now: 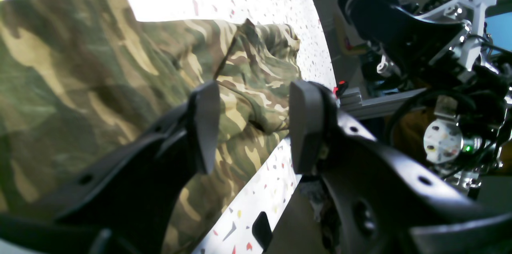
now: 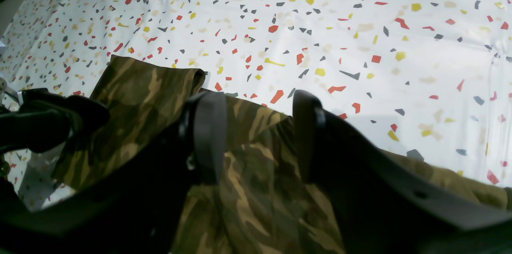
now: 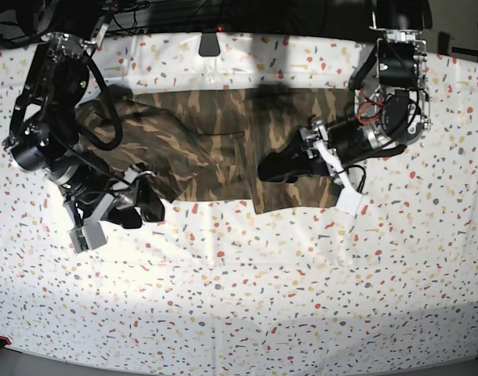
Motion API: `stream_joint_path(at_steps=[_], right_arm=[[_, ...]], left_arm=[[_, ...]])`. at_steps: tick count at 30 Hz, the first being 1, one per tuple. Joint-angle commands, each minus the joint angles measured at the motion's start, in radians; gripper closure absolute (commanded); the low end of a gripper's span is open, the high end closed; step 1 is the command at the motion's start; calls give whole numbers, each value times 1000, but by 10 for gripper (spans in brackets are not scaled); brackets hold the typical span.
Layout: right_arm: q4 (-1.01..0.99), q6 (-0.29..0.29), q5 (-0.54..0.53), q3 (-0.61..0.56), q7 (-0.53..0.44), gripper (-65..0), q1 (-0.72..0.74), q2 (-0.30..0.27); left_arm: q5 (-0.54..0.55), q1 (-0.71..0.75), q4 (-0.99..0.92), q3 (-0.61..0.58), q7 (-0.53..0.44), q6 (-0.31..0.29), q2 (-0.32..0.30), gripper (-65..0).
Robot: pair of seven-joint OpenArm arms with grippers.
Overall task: Fold the T-shirt properly
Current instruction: 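Lift the strip end with the left gripper and fold it toward the middle, then release the right gripper's end and move it aside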
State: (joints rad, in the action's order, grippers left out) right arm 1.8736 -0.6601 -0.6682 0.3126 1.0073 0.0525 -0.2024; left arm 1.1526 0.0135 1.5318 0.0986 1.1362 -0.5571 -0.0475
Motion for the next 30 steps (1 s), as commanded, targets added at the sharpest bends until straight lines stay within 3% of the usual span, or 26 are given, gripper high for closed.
stream_joint_path(at_steps=[1,6,10,15,20,25,30], right_arm=[[19,-6,-16,4,-40,-276,20,-8],[19,-6,6,79,-63,-278,40,-8],[17,-6,6,201,50,-332,69,-37],[-55,-5,-4,323,76,-332,35,-159],[-264,-20,-126,351,162,-331,29,-298],[-481,-38,-174,351,160,-331,34,-411],[-687,-38,-182,351,125,-331,34,-474]], left_arm=[[26,-18,19,4,-8,-13,-6,-278],[25,-46,19,5,-8,-109,-6,-277],[26,-72,19,5,-9,-128,-6,-278],[-66,-85,19,5,-41,-137,-5,-277],[-227,-83,19,5,-146,-141,-5,-277],[-240,-83,19,5,-169,-141,-5,-277],[-236,-83,19,5,-170,-141,-5,-277]])
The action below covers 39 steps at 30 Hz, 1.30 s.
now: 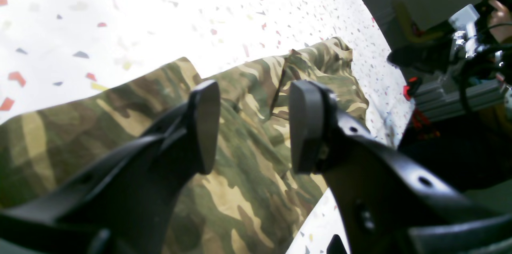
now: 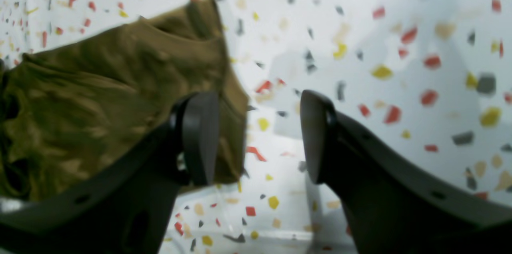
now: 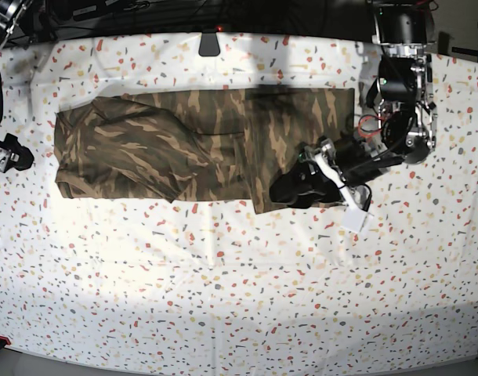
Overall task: Fold the T-shirt properly
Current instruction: 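Release the right gripper's end and move it aside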
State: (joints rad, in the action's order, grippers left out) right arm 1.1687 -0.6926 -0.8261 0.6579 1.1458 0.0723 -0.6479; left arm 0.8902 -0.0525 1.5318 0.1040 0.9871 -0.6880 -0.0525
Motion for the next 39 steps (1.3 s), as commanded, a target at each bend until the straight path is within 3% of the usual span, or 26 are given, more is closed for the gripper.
stream_joint_path(at_steps=[1,7,16,21,25,29,32,39], right_arm=[[-18,-6,-42,6,-13,-331,14,-32],[-157,-6,-227,-27,35,-330,16,-31],[-167,-6,-396,-107,165,-330,22,-3],[-167,-6,-406,-165,164,-329,54,38],[-167,-6,-405,-168,164,-256,96,67],[-167,-6,-401,-168,164,-254,125,72],[-167,-6,-322,-167,164,-254,138,44],[-167,-6,-206,-167,164,-269,135,-150]], left_arm=[[26,-17,19,0,-21,-10,0,-277],[26,-16,19,0,-20,-10,0,-277],[26,-16,19,0,-19,-10,0,-277],[25,-16,19,0,-15,-10,0,-277],[-32,-16,19,0,-11,-10,-1,-277],[-80,-11,19,0,-10,-10,-1,-277],[-78,-11,19,0,-8,-10,0,-277],[-78,-11,19,0,-9,-10,0,-277]])
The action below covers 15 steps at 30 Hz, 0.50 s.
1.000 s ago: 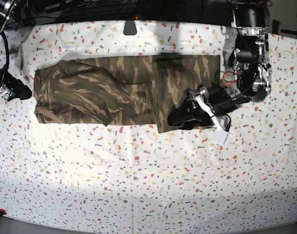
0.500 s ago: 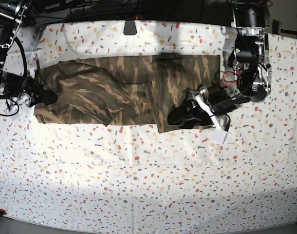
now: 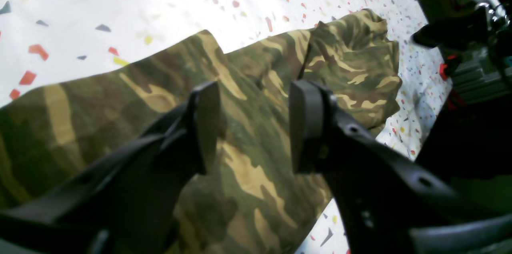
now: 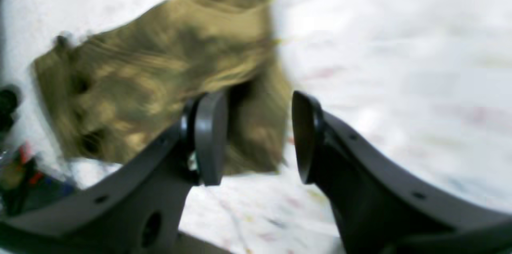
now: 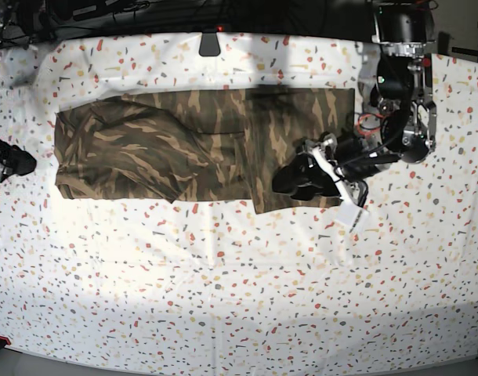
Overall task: Fold the T-shirt properly
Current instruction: 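Release the right gripper's end and move it aside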
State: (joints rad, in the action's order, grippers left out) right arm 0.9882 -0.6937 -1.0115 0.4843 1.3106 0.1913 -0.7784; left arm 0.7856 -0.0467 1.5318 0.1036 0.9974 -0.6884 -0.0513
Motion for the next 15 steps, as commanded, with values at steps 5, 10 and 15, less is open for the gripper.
stream_joint_path(at_steps=[5,10,15], right_arm=[[13,-4,50,6,-78,-419,16,-51],[-9,-4,104,6,-122,-420,16,27],[-68,-4,104,6,-120,-420,16,87]], left_arm=[[27,-17,19,0,-23,-10,-1,-277],[26,-17,19,0,-21,-10,-2,-278],[-68,-23,29,-1,-41,-10,-2,-277]])
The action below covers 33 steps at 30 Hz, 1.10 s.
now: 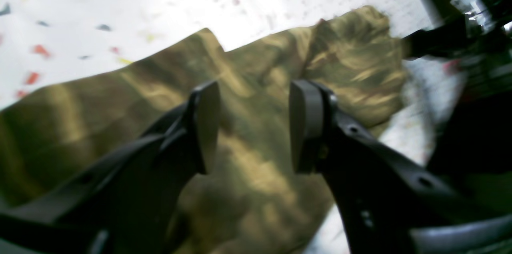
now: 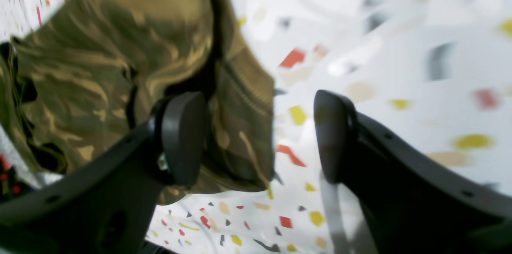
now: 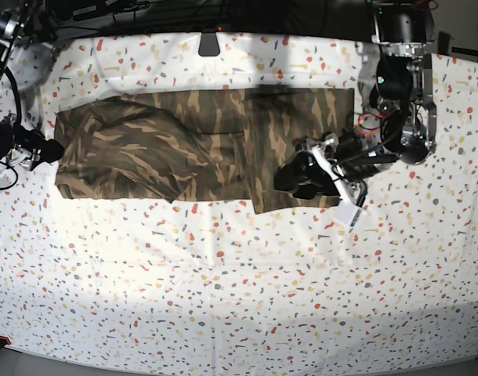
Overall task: Fold the T-shirt properly
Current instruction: 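Release the right gripper's end and move it aside, then grasp the other strip end with the right gripper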
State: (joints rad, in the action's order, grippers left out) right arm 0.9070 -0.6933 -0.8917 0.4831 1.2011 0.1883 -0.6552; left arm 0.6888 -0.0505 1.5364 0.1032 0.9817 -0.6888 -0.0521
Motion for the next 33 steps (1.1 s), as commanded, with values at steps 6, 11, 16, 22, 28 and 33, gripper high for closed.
stream_joint_path(at_steps=[6,11,16,22,28,33], right_arm=[[-15,-5,-72,-7,21,-419,19,-23],[-15,-5,-145,-97,45,-382,19,-3],[-15,-5,-214,-182,47,-382,19,11],[-15,-5,-356,-189,109,-382,19,7],[-15,-5,-376,-188,109,-383,23,-20],[-15,-5,-365,-188,109,-383,22,-82]], left_arm=[[-61,-18,145,-9,-89,-9,-52,-277],[-60,27,408,-8,-47,-9,-141,-277],[-66,158,618,-8,-47,-9,-191,-277],[-177,322,632,-8,-51,-4,-196,-277],[-161,418,632,-8,-109,2,-195,-277],[-157,419,632,-8,-120,1,-195,-277]])
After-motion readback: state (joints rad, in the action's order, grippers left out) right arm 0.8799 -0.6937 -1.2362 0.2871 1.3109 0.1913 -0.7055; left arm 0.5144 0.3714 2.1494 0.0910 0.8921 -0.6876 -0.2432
